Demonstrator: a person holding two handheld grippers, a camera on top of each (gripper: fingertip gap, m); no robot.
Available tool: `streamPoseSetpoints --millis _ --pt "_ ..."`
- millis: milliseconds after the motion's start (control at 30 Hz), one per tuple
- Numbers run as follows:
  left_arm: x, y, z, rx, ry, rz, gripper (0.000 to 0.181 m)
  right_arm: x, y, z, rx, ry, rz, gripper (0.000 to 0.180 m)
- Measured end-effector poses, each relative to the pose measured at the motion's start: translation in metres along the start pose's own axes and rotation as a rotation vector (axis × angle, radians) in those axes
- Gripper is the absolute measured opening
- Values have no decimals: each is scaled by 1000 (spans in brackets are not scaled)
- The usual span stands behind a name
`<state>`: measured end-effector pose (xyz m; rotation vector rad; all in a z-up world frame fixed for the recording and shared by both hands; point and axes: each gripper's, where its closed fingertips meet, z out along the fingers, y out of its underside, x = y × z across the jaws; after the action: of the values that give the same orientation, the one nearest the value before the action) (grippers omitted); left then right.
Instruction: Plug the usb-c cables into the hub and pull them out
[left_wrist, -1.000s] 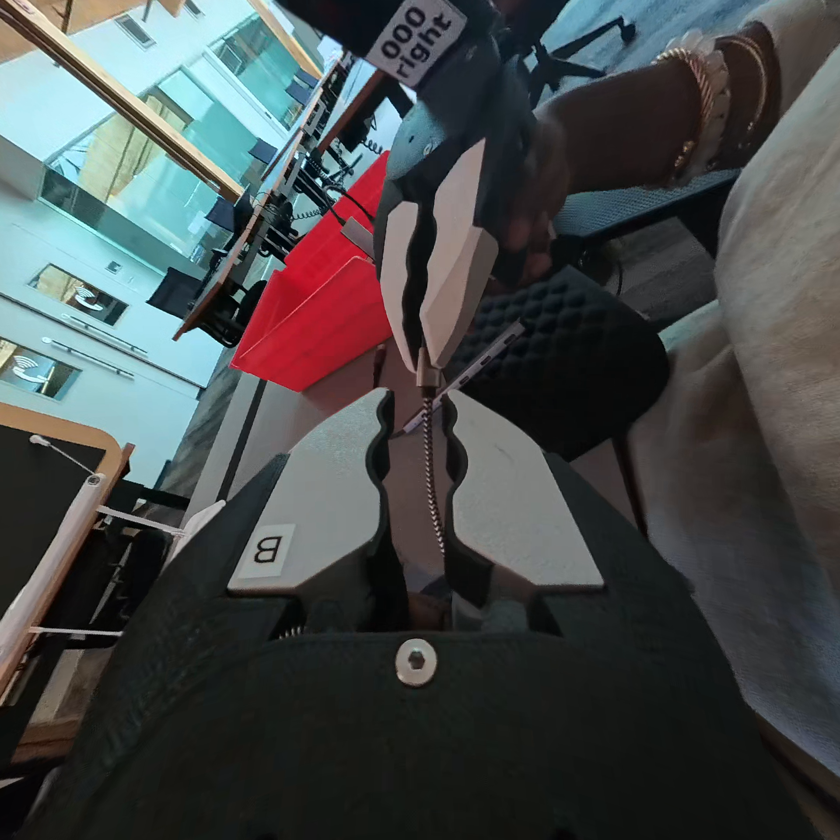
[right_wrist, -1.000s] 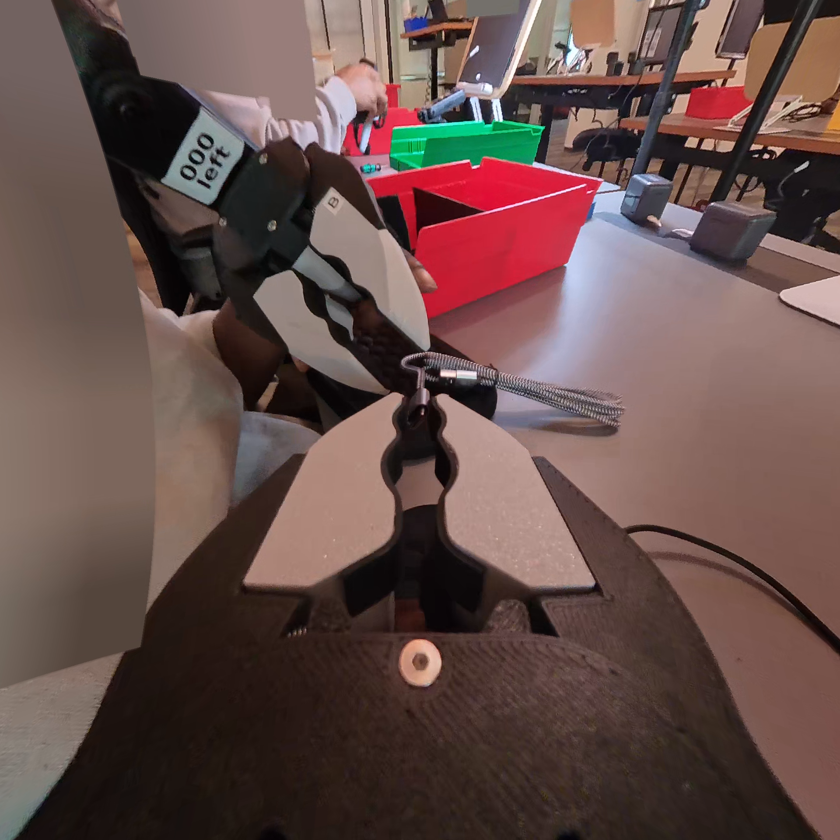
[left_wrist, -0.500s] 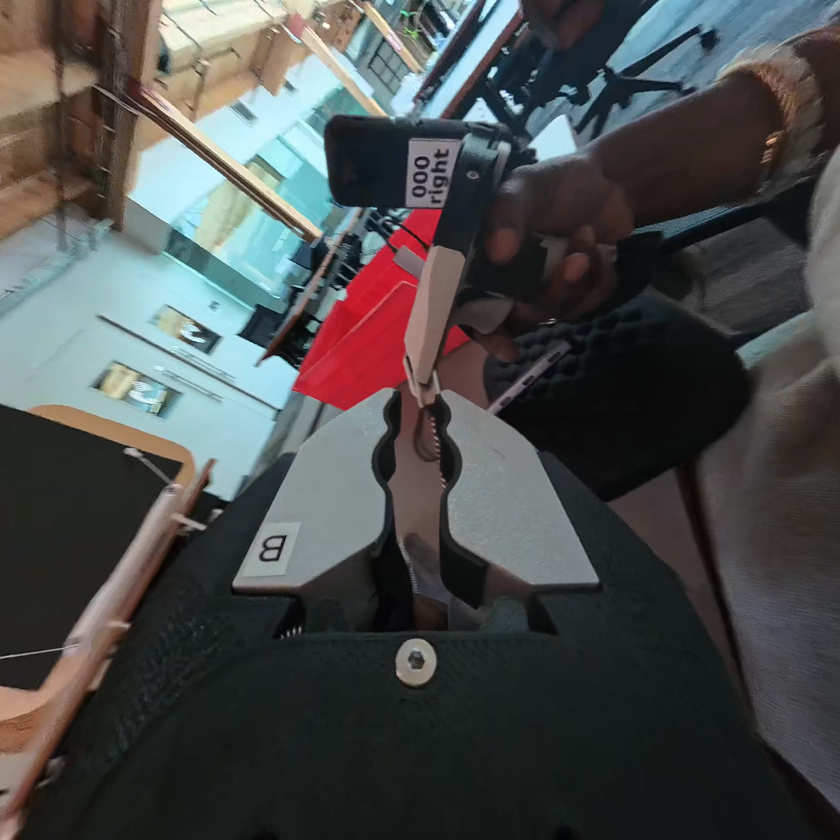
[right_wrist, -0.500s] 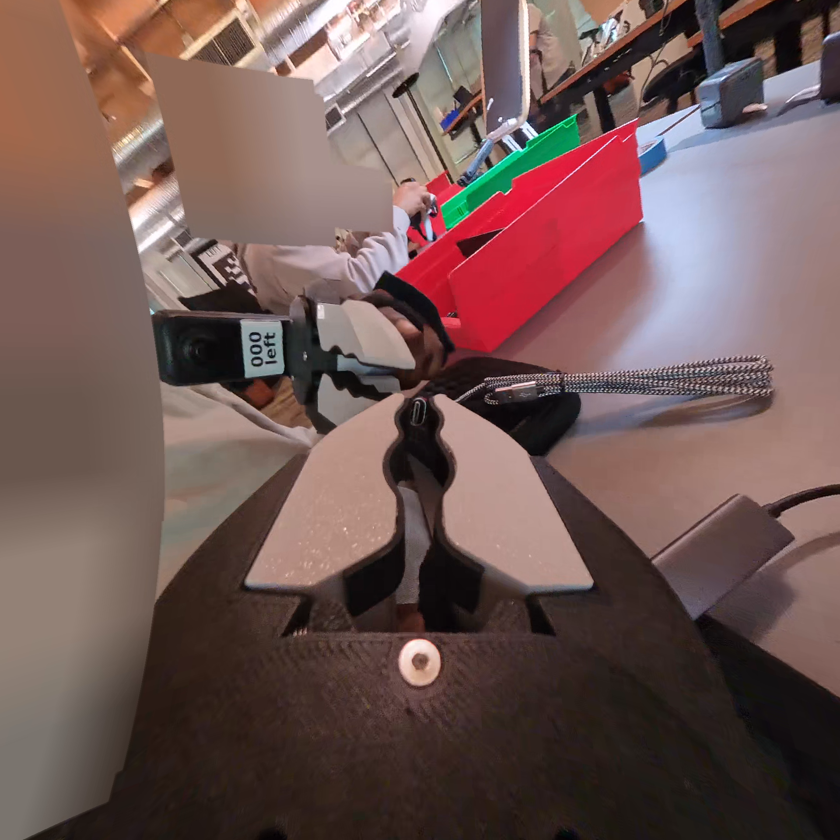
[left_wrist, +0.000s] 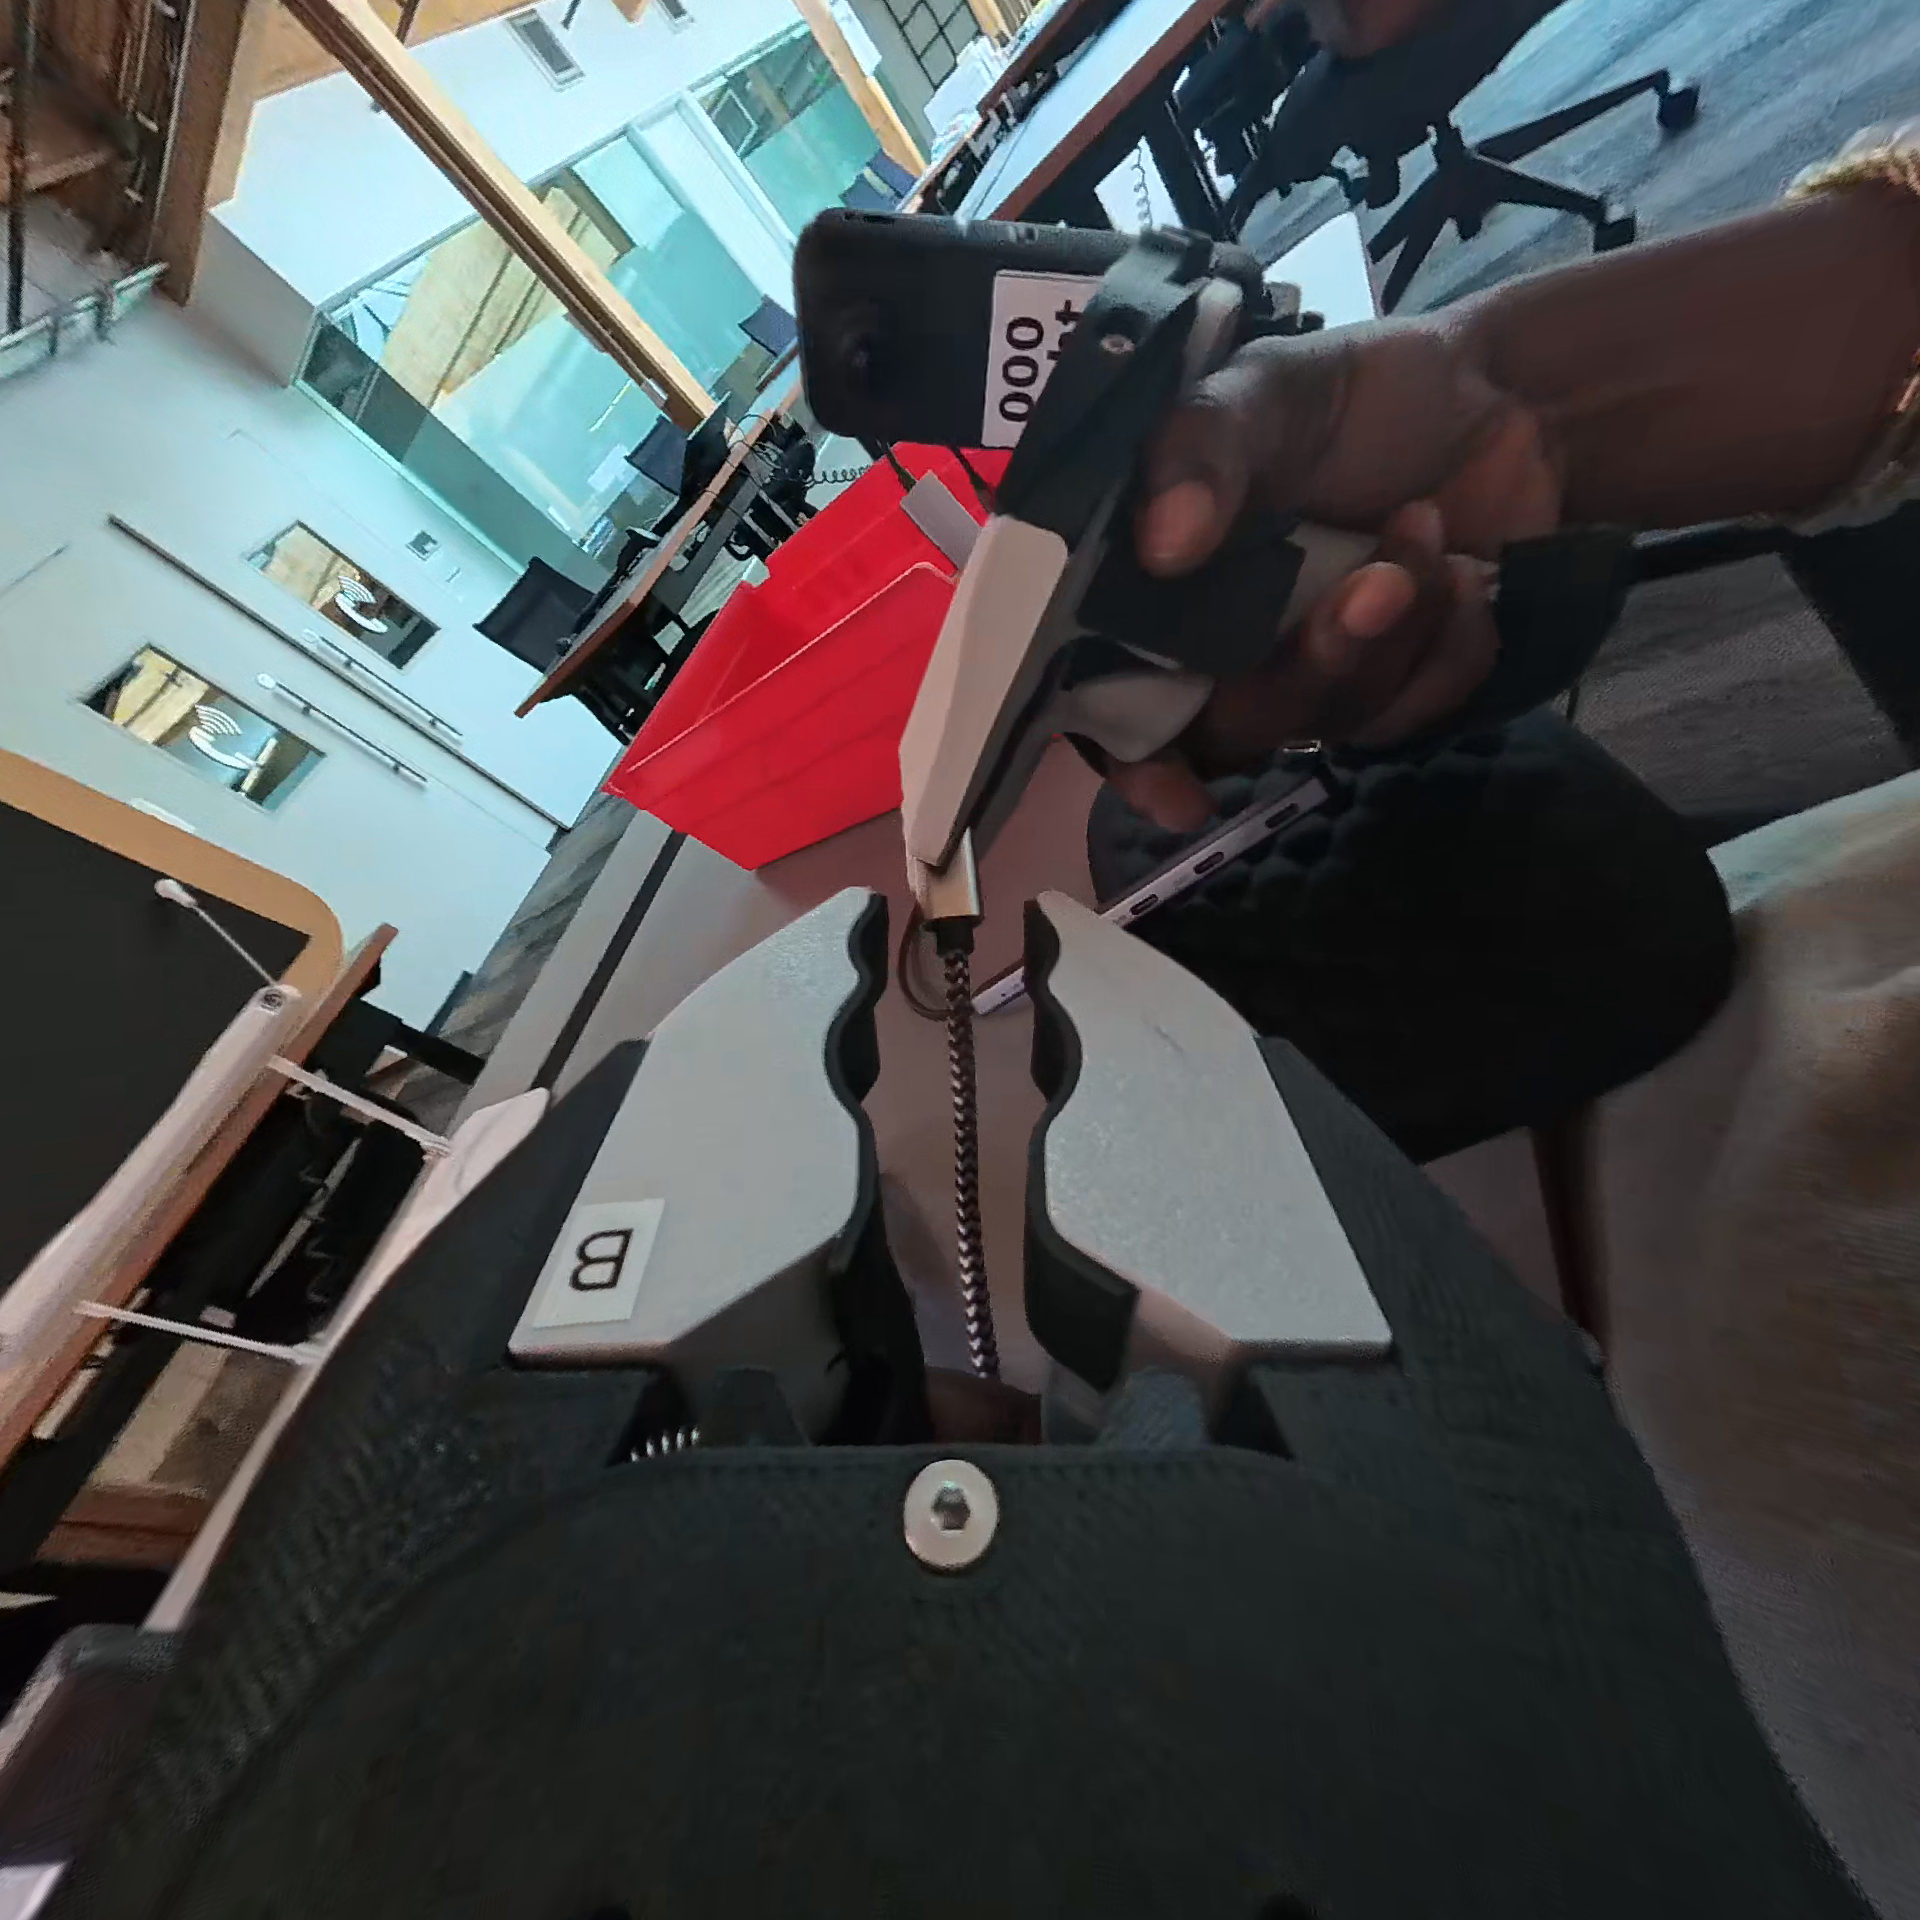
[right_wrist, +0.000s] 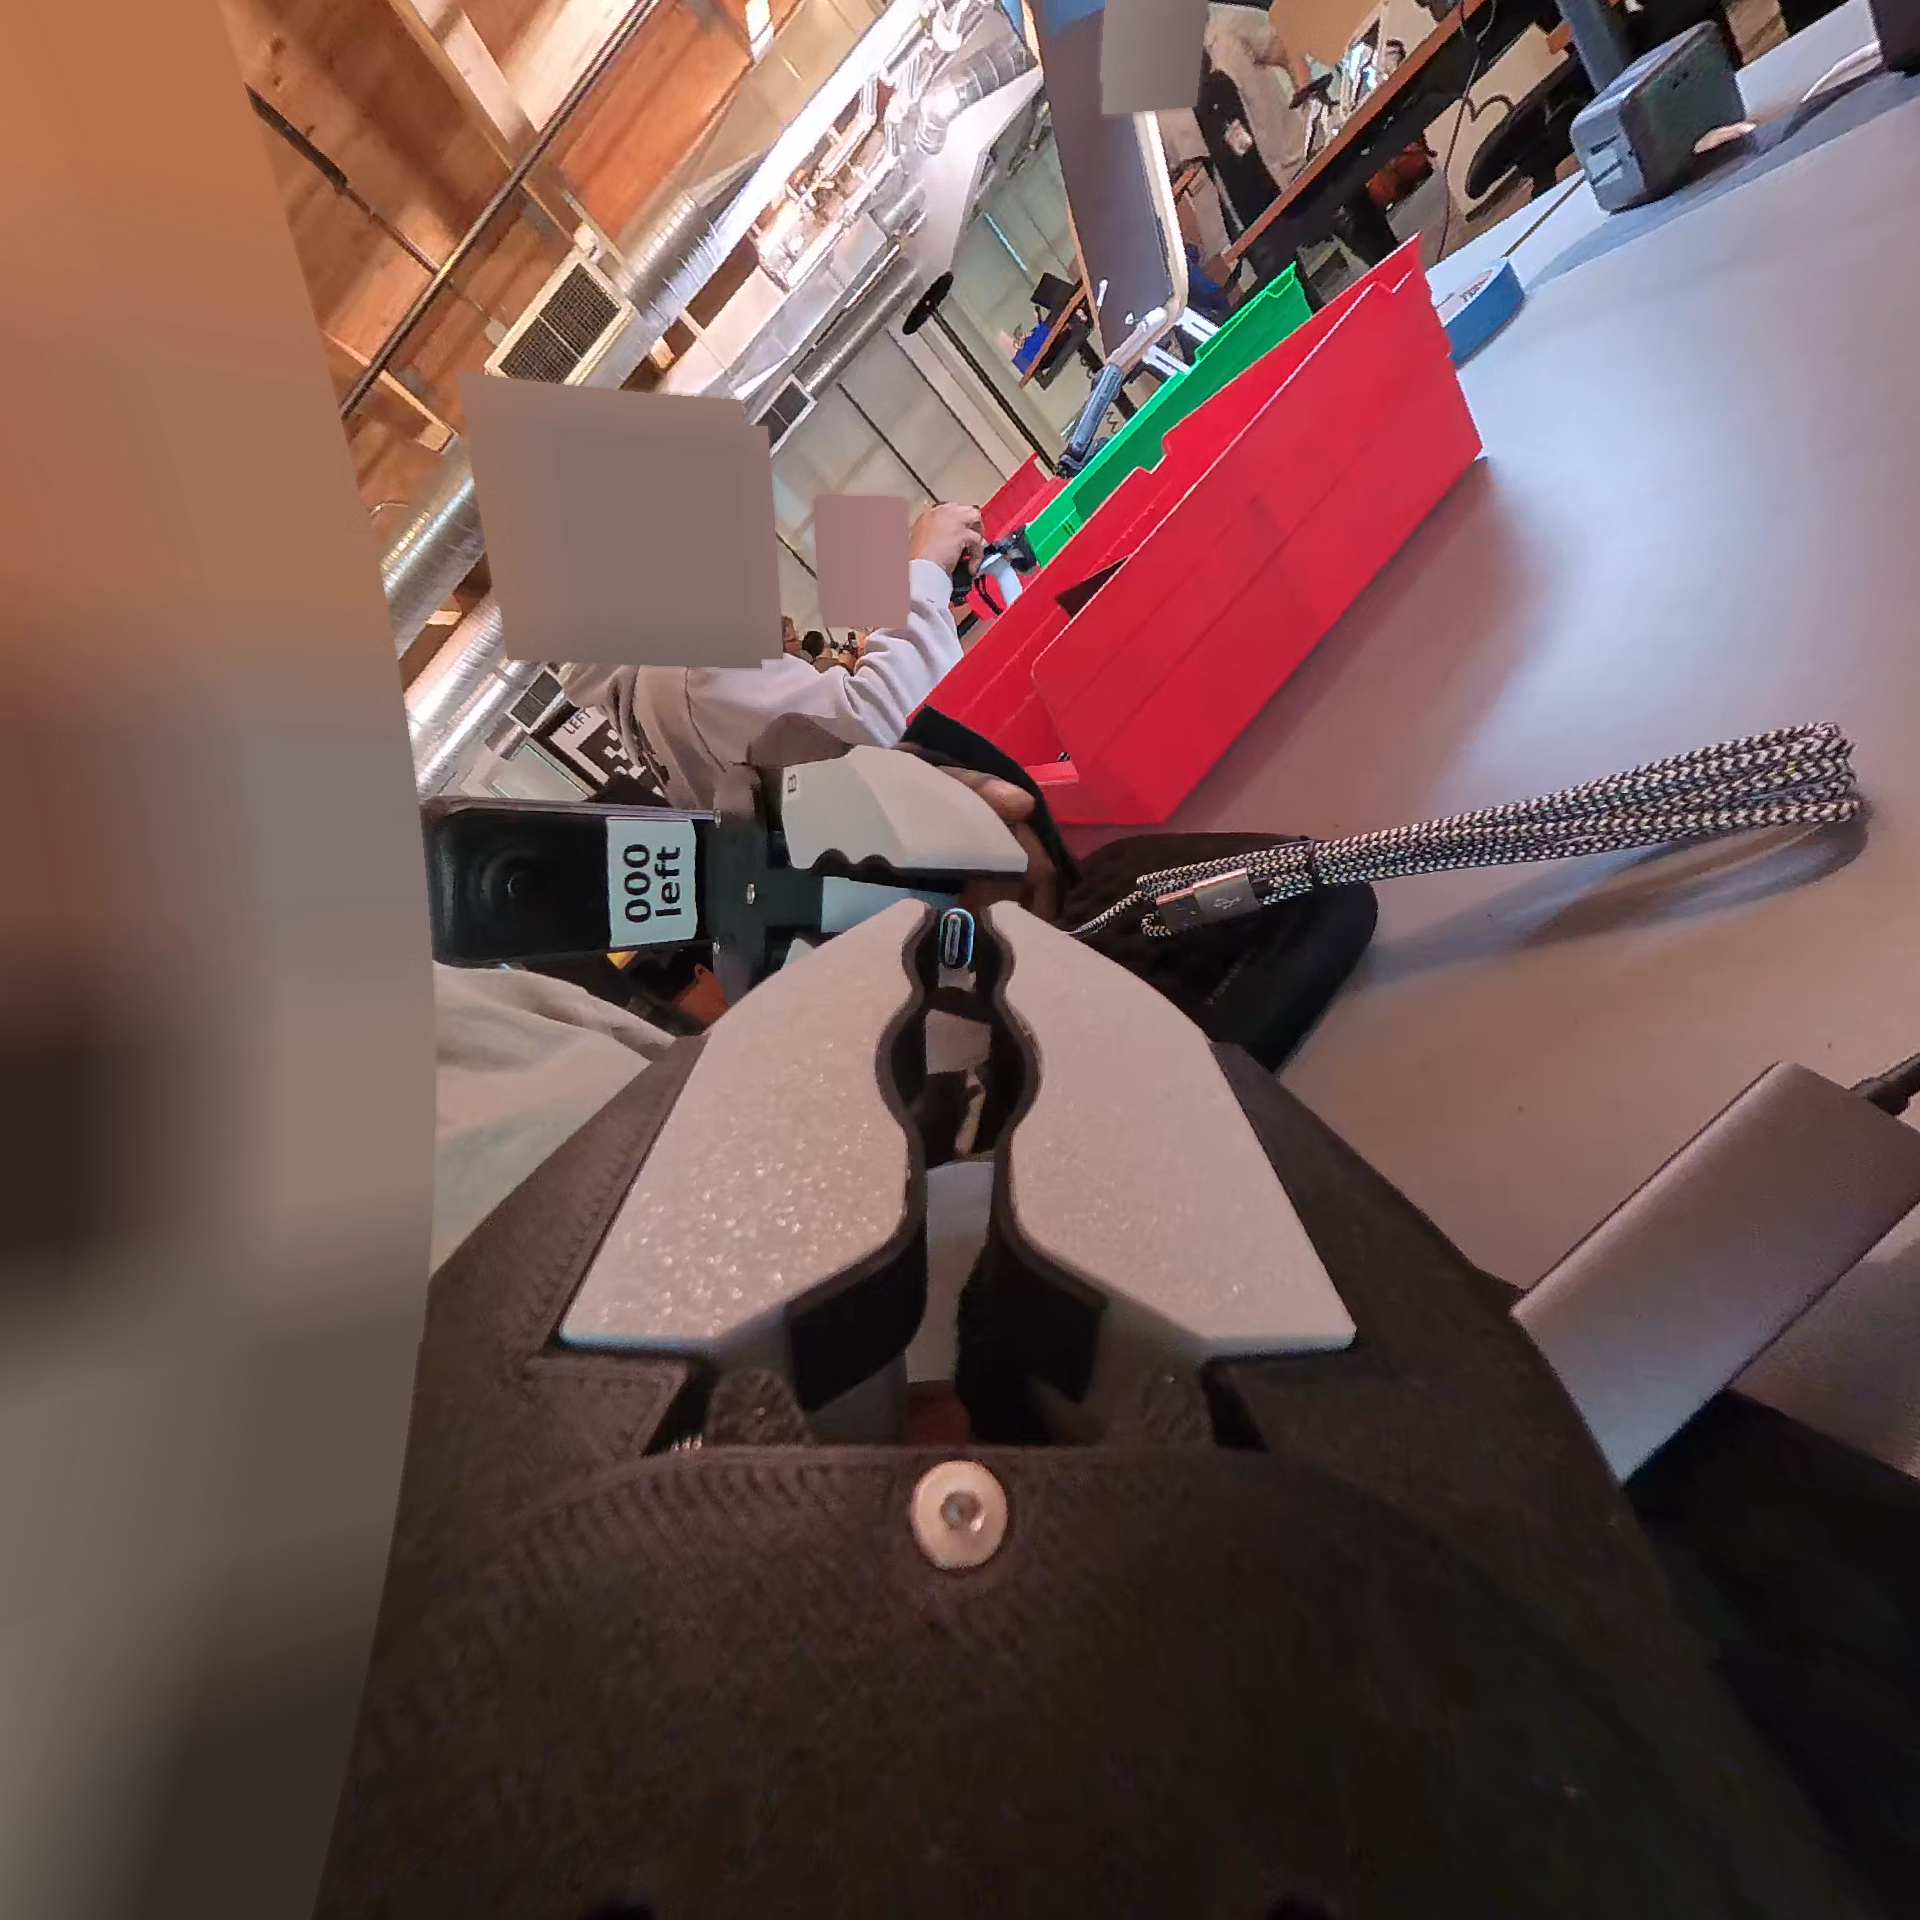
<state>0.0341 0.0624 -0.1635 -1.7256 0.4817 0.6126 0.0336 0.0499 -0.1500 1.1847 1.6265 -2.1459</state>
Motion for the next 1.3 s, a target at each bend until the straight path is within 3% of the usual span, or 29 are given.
streamPoseSetpoints --millis 500,600,733,800,900,1000,1133,1300 --pt "-3 -4 0 49 31 -152 11 -1 -2 1 18 8 -13 6" --pt "-4 -4 -2 64 51 -199 11 -4 -7 -9 -18 64 -194 14" --pt "-7 3 -4 62 79 -267 11 15 -15 -50 -186 333 -604 45" --pt "-6 6 -4 53 93 -279 11 30 -8 -73 -311 435 -693 48" --pt "-5 8 -2 46 98 -288 11 32 32 -91 -566 328 -718 61" --pt "-5 9 -1 46 106 -302 11 38 48 -87 -595 283 -971 57" --pt "-6 12 1 31 115 -356 11 55 55 -95 -598 434 -1249 48" --pt "-7 15 5 13 138 -481 11 52 62 -91 -571 465 -1334 43"
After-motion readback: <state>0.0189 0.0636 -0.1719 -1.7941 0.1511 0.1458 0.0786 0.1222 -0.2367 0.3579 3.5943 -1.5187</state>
